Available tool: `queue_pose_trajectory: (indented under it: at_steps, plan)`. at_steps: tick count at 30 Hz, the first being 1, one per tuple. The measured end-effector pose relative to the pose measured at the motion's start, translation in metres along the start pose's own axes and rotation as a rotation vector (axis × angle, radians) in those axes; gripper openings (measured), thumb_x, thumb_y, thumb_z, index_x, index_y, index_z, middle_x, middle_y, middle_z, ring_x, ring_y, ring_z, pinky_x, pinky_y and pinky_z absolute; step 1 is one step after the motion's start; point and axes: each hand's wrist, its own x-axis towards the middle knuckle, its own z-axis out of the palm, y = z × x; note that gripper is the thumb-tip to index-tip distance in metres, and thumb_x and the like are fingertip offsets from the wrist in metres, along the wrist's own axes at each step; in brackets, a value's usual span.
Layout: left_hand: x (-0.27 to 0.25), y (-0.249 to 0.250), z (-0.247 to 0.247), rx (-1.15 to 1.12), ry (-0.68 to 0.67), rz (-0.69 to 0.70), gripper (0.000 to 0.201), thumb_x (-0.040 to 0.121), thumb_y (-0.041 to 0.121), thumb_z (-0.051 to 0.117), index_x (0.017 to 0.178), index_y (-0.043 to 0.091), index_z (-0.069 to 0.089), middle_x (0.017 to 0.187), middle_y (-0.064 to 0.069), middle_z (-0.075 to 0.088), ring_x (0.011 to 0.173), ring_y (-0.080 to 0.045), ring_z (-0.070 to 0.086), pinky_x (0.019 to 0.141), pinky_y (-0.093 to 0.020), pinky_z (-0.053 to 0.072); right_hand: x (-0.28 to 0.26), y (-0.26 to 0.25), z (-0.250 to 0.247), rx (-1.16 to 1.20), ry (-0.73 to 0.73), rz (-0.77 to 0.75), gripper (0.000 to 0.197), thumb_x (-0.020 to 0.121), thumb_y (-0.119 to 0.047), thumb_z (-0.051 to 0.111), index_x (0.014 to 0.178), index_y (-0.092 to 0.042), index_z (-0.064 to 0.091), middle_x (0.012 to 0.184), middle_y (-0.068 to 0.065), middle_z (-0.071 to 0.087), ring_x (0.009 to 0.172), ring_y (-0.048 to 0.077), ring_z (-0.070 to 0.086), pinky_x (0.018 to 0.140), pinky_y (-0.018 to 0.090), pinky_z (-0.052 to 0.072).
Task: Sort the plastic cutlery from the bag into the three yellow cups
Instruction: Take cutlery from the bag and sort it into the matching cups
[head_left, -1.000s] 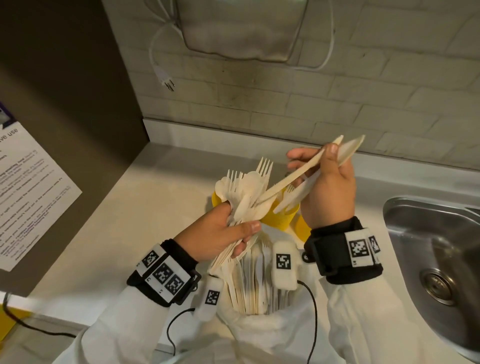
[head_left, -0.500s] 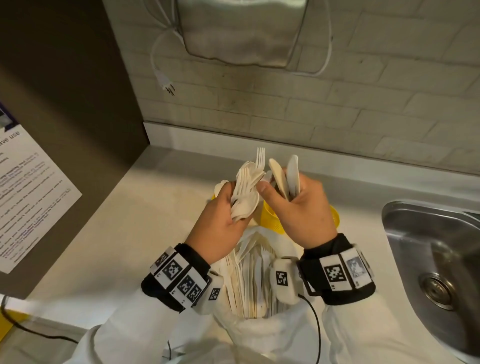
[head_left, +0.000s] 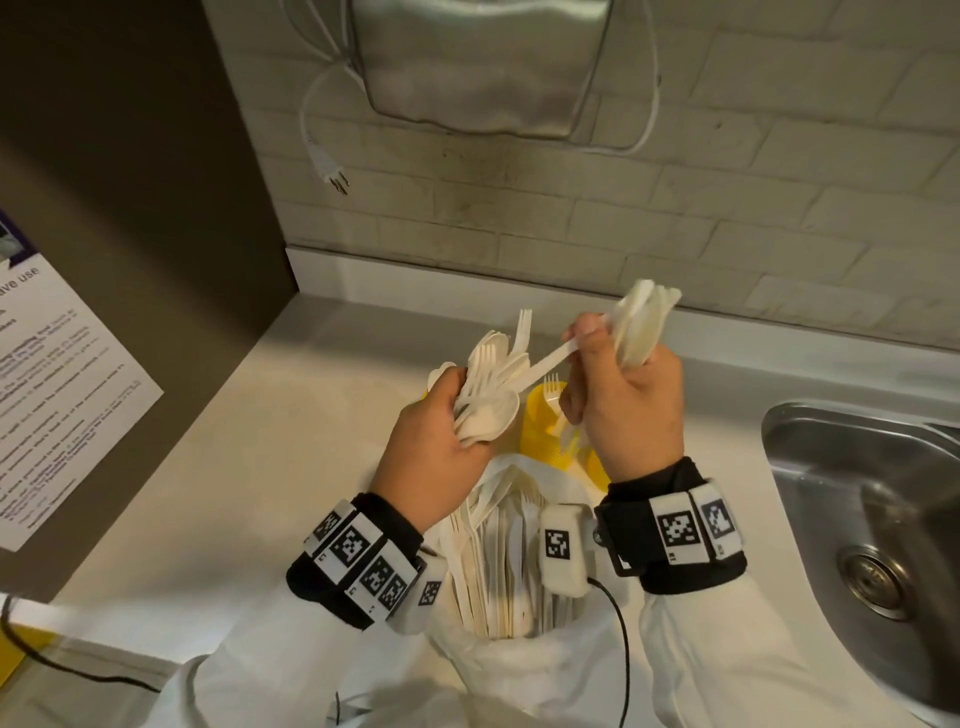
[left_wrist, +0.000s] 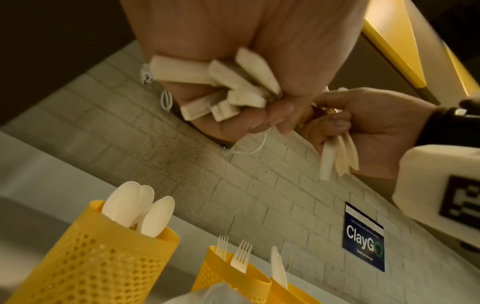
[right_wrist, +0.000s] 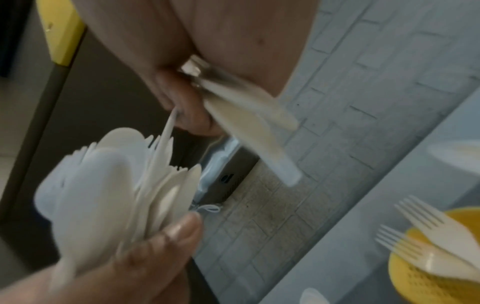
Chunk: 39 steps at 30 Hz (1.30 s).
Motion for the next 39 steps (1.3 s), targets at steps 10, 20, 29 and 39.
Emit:
queue_pose_trajectory:
  at_steps: [10, 20, 29, 39]
  plan:
    - [0.002, 0.013, -0.005, -0.639, -0.190, -0.382, 0.011, 0.102, 0.012, 0.060, 0.097, 0.004, 0.065, 0.075, -0.012, 0.074, 0.070, -0.026, 0.075, 0.057, -0.029, 0.060, 0.017, -0.009, -0.012, 0.653, 0.317, 0.208, 0.025, 0.111, -0.029, 0.037, 0.099, -0.013, 0.053, 0.065, 0.011, 0.058, 0.051, 0.025, 0.058, 0.064, 0.044, 0.059]
    - [0.012, 0.013, 0.008, -1.215, -0.344, -0.666, 0.012, 0.097, 0.003, 0.055, 0.108, -0.003, 0.058, 0.105, -0.030, 0.067, 0.095, -0.040, 0.073, 0.083, -0.047, 0.062, -0.002, 0.002, 0.023, 0.213, -0.067, 0.033, 0.042, 0.091, -0.042, 0.066, 0.059, -0.020, 0.049, 0.046, -0.001, 0.043, 0.041, 0.018, 0.042, 0.051, 0.031, 0.040]
    - [0.012, -0.003, 0.009, -1.101, -0.229, -0.719, 0.051, 0.095, 0.002, 0.058, 0.142, -0.012, 0.045, 0.138, -0.047, 0.046, 0.115, -0.045, 0.062, 0.099, -0.054, 0.056, -0.012, 0.023, 0.026, -0.382, -0.176, -0.029, 0.058, 0.106, -0.048, 0.040, 0.067, -0.008, 0.054, 0.060, 0.007, 0.055, 0.057, 0.017, 0.056, 0.059, 0.033, 0.045]
    - [0.010, -0.003, 0.014, -0.830, -0.239, -0.572, 0.011, 0.099, 0.012, 0.064, 0.107, 0.004, 0.063, 0.090, -0.010, 0.074, 0.071, -0.024, 0.072, 0.063, -0.035, 0.062, 0.012, 0.026, -0.005, -0.504, 0.022, 0.064, 0.047, 0.100, -0.033, 0.055, 0.062, -0.006, 0.057, 0.055, 0.009, 0.058, 0.055, 0.018, 0.057, 0.056, 0.035, 0.045]
